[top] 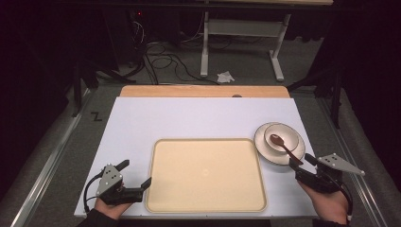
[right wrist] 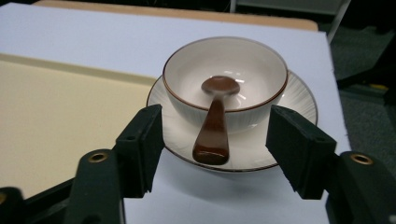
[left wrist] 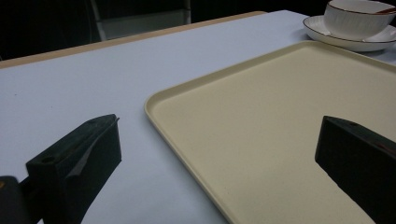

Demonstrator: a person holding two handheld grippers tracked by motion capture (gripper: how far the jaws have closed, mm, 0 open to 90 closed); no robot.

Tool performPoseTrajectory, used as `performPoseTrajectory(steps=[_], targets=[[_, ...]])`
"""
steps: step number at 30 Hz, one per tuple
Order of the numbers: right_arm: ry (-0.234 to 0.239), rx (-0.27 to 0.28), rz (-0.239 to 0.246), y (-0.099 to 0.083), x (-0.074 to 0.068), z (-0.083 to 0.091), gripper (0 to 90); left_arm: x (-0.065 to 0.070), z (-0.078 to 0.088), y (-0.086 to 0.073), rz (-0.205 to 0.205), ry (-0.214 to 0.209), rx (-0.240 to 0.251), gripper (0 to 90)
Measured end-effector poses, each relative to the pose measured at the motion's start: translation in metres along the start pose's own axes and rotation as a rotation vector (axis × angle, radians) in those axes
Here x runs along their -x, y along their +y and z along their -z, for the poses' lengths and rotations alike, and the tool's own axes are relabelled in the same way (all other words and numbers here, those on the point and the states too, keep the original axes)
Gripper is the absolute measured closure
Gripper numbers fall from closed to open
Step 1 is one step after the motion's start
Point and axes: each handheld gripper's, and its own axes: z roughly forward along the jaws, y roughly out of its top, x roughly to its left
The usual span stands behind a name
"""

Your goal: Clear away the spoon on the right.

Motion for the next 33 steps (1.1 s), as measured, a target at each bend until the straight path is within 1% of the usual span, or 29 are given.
performPoseTrajectory(steps=[3, 4, 5, 7, 8, 10, 11, 12, 17, 20, 27, 33], targets=[[0.001, -0.019, -0.007, 0.002, -0.001, -0.006, 45.6, 0.0, 0.0, 0.0, -0.001, -0.001, -0.001, 0.9], [-0.008, -0.021, -0.005, 0.003, -0.002, -0.007, 46.5, 0.0, 0.0, 0.0, -0.001, 0.0, 0.0, 0.9], [-0.021, -0.028, -0.012, 0.004, -0.003, -0.008, 50.5, 0.0, 0.001, 0.0, -0.001, 0.0, 0.0, 0.9], [-0.01, -0.033, -0.021, 0.004, -0.002, -0.01, 54.3, -0.001, 0.001, 0.0, -0.001, 0.002, 0.002, 0.9], [-0.01, -0.037, -0.017, 0.003, -0.002, -0.011, 58.8, -0.001, 0.001, 0.0, 0.0, 0.001, 0.003, 0.9], [-0.008, -0.043, -0.014, 0.003, -0.002, -0.012, 60.1, -0.001, 0.001, 0.0, -0.001, 0.001, 0.002, 0.9], [-0.008, -0.049, -0.018, 0.002, -0.002, -0.012, 64.3, -0.001, 0.001, 0.0, -0.001, 0.002, 0.002, 0.9], [-0.008, -0.049, -0.018, 0.002, -0.002, -0.012, 64.3, 0.0, 0.001, 0.0, -0.001, 0.002, 0.004, 0.9], [-0.004, -0.058, -0.017, 0.001, 0.0, -0.013, 71.2, 0.0, 0.001, 0.0, -0.006, 0.003, 0.0, 0.9], [-0.017, -0.064, -0.011, 0.002, 0.0, -0.013, 76.1, 0.0, 0.001, 0.0, -0.006, 0.005, 0.001, 0.9], [-0.027, -0.059, 0.008, 0.002, -0.002, -0.012, 76.9, 0.0, 0.002, 0.0, -0.007, 0.007, 0.002, 0.9], [-0.041, -0.02, 0.008, 0.002, 0.0, -0.007, 77.0, -0.001, 0.002, 0.001, -0.006, 0.01, 0.004, 0.9]])
